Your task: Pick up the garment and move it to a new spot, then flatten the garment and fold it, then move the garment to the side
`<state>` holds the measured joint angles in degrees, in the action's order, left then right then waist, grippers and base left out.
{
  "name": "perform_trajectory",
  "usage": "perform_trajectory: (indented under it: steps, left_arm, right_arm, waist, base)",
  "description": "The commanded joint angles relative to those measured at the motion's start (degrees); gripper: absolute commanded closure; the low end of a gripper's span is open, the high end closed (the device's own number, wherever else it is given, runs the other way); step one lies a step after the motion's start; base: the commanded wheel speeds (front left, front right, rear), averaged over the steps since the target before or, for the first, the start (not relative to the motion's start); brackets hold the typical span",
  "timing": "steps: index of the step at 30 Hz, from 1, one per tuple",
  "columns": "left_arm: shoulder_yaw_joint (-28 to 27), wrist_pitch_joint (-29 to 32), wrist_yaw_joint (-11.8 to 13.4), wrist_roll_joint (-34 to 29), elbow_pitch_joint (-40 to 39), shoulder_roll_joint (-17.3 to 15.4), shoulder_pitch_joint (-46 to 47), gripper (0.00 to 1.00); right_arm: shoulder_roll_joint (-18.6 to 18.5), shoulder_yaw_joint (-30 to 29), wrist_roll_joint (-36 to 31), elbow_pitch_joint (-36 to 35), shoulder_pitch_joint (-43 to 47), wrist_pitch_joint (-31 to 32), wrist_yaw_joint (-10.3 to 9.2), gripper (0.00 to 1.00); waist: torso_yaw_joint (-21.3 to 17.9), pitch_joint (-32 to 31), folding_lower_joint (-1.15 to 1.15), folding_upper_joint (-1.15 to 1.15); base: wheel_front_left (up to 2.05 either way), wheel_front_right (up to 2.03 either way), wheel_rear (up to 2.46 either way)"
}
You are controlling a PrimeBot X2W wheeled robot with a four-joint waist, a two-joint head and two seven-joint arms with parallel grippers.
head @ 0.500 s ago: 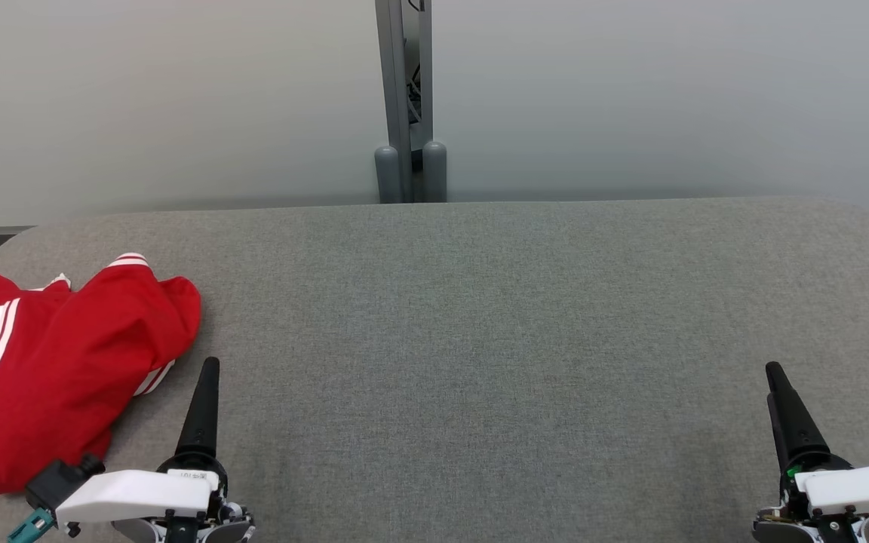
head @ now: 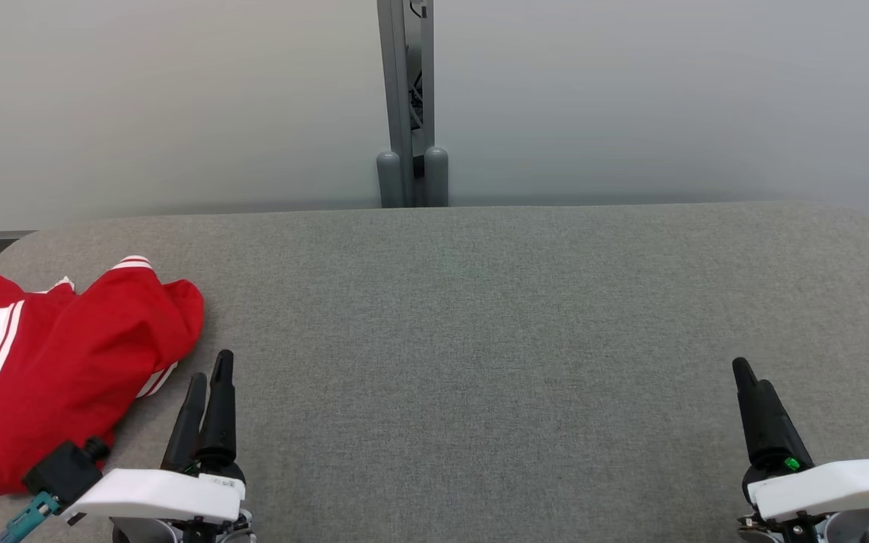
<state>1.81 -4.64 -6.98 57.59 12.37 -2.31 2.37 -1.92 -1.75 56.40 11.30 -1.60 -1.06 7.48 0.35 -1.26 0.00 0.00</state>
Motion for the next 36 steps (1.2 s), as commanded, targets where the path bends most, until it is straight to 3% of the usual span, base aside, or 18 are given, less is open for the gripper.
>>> perform_trajectory:
  steps: [1, 25, 36]
  left_arm:
    - [0.42, -0.62, 0.42, -3.02, -1.47, -0.2, 0.11, 0.0]
    - [2.83, -4.3, 3.69, -21.93, -5.04, -0.4, -1.28, 0.0]
    - [3.49, -5.64, 4.69, -28.56, -5.21, -0.46, -1.9, 0.0]
  right_arm:
    - [-0.57, 0.59, -3.78, -1.61, -0.21, -0.91, 0.01, 0.0]
    - [-0.77, 4.06, -24.57, -4.81, 1.27, -5.81, 0.02, 0.0]
    - [-0.8, 2.75, -31.44, -4.61, 1.84, -7.68, 0.01, 0.0]
  waist:
    - [0.05, -0.05, 0.0, 0.0]
    - [0.45, -0.63, 0.0, 0.0]
    - [0.76, -1.19, 0.0, 0.0]
  base:
    - [0.0, 0.0, 0.0]
    - [0.0, 0.0, 0.0]
    - [0.0, 0.0, 0.0]
